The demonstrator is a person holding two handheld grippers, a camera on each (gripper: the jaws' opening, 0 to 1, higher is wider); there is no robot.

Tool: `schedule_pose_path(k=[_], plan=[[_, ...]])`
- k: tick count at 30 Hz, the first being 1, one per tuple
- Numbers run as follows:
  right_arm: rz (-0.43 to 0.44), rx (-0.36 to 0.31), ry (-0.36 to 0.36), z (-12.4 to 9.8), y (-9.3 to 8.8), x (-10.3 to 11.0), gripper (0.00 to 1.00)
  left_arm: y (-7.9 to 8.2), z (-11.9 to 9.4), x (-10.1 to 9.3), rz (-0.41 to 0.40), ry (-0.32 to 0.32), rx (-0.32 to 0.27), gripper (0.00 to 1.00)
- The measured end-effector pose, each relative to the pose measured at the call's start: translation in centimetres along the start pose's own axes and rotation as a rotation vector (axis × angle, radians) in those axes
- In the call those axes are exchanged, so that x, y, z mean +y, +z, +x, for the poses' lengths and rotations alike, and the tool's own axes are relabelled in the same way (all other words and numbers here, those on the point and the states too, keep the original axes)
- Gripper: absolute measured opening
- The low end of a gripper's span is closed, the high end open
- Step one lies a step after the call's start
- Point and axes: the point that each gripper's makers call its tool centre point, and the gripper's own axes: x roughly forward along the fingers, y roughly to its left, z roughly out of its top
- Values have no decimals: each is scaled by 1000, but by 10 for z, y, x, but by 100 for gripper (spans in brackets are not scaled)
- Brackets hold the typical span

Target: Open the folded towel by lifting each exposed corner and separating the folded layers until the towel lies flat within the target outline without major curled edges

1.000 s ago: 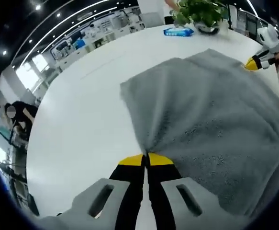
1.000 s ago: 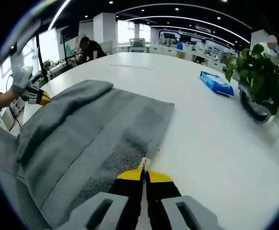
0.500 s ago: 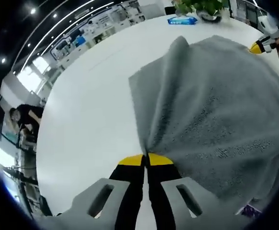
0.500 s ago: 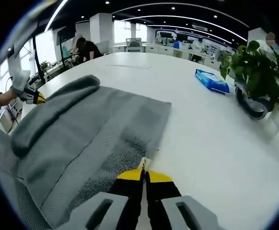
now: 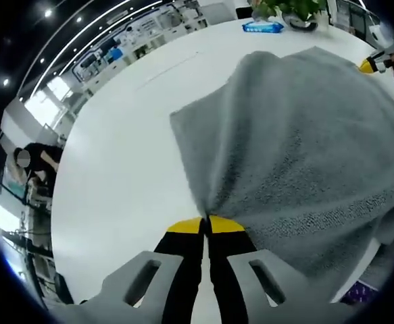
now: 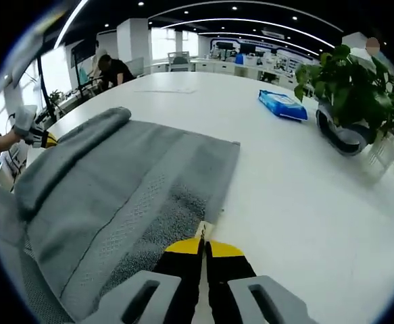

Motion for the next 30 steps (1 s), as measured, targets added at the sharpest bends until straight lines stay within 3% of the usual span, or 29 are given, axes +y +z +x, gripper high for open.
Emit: schedule_pose_path(k=[12,30], plan=[[28,17,-38,-15,-16,-37,0,-2,2,6,16,-7,24,1],[4,64,-81,-22,-23,-71,0,-13,4,32,44,23,61,1]])
